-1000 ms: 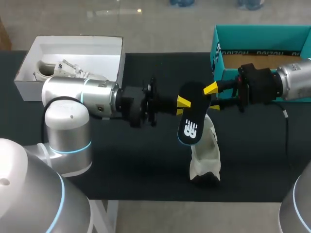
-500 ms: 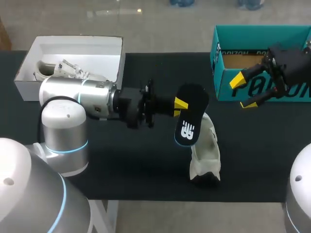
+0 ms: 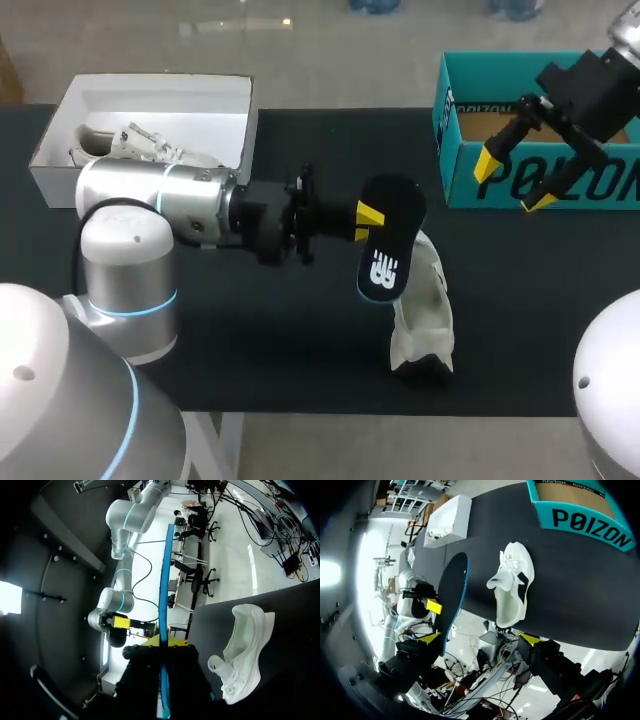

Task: Take the shoe out of the shoebox, open the shoe tongue, remove and reinsert the insole, then place the shoe into the shoebox

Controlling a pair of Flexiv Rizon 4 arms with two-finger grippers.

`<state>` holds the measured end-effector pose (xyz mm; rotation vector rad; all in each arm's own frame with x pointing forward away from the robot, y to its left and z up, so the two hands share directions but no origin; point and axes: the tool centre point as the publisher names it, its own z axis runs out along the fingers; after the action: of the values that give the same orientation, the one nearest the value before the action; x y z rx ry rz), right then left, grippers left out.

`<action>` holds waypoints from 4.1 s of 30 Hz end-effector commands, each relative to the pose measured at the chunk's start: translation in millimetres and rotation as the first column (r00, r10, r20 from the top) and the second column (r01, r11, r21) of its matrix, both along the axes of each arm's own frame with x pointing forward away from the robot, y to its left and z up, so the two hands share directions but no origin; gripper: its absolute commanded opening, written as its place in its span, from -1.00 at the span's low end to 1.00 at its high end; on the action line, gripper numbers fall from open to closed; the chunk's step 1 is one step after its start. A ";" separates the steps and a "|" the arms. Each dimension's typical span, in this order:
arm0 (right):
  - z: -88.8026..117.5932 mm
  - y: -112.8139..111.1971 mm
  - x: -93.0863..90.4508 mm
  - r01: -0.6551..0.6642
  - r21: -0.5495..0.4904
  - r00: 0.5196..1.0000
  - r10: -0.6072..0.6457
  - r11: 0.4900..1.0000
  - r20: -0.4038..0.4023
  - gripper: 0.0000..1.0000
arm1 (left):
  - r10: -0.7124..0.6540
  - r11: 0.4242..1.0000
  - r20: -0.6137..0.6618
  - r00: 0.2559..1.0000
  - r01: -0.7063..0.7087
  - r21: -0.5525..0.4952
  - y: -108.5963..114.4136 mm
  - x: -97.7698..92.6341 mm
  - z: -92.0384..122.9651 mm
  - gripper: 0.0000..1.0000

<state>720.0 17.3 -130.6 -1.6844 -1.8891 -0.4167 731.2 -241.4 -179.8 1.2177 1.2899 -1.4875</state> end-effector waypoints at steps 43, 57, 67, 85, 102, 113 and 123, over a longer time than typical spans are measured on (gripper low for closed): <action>-17.2 -29.6 -47.4 -0.622 -0.345 0.613 0.711 0.703 0.345 1.00 | -0.014 1.000 -0.004 1.000 0.014 0.011 3.5 -13.4 1.4 -1.00; -33.0 -54.1 -91.1 -0.645 -0.413 0.445 0.756 0.643 0.480 1.00 | -0.015 1.000 -0.013 1.000 0.015 0.011 5.4 -16.8 -1.8 -1.00; -26.6 -60.8 -105.8 -0.610 -0.432 0.467 0.742 0.664 0.481 1.00 | -0.015 1.000 -0.018 1.000 0.015 0.012 6.4 -16.8 -3.6 -1.00; -17.3 -62.7 -113.5 -0.600 -0.439 0.475 0.739 0.669 0.478 1.00 | 0.009 0.999 -0.025 1.000 -0.009 0.031 5.5 -18.6 -4.0 -1.00; -17.3 -62.7 -113.5 -0.600 -0.439 0.475 0.739 0.669 0.478 1.00 | 0.009 0.999 -0.025 1.000 -0.009 0.031 5.5 -18.6 -4.0 -1.00; -17.3 -62.7 -113.5 -0.600 -0.439 0.475 0.739 0.669 0.478 1.00 | 0.009 0.999 -0.025 1.000 -0.009 0.031 5.5 -18.6 -4.0 -1.00; -17.3 -62.7 -113.5 -0.600 -0.439 0.475 0.739 0.669 0.478 1.00 | 0.004 0.999 -0.040 0.999 -0.002 0.040 10.5 -21.1 -6.9 -1.00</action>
<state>602.6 -47.2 -148.3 -0.7461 -3.0093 -0.4909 713.7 -234.3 -183.9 1.2137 1.3393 -1.4929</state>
